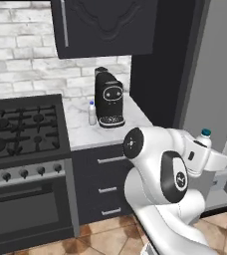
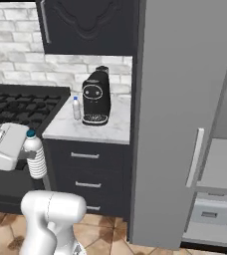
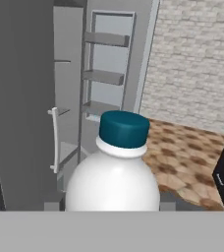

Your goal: Take the bottled waters from the counter and place them in the freezer to freeze. Close the freezer door after placing the bottles.

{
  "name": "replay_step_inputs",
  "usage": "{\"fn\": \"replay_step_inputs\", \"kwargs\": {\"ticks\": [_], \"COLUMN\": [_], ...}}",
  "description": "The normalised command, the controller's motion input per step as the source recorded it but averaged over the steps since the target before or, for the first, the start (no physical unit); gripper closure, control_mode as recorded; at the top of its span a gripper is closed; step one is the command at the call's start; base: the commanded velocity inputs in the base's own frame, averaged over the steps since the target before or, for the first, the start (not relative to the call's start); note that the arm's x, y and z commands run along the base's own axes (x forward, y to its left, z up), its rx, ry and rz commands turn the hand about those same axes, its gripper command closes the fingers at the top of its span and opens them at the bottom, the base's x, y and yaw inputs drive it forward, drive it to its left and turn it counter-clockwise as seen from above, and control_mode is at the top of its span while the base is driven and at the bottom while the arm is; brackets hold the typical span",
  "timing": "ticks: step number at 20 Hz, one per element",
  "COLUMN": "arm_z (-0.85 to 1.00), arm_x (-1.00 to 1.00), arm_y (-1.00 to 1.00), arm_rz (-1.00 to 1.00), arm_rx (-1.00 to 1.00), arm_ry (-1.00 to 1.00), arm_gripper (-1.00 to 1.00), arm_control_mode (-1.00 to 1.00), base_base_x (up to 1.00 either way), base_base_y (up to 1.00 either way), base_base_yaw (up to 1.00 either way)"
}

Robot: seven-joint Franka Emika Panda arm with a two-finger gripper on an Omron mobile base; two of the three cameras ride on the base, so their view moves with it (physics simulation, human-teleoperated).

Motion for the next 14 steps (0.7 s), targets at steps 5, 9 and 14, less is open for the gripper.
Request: {"fn": "replay_step_inputs", "kwargs": {"ticks": [5,9,14], "arm_z": [0.00,0.00,0.00], "arm_x": [0.00,0.00,0.00], "arm_y": [0.00,0.00,0.00], "arm_rz": [0.00,0.00,0.00], "arm_rx": [0.00,0.00,0.00], "arm_ry": [0.00,0.00,0.00], "arm_gripper": [1.00,1.00,1.00], "arm_control_mode": [1.00,1.00,1.00], "base_base_x": [0.06,0.03,0.03], "base_base_y": [-0.74,-0.45,-0.41], "base_base_yaw": [0.00,0.00,0.00]}}
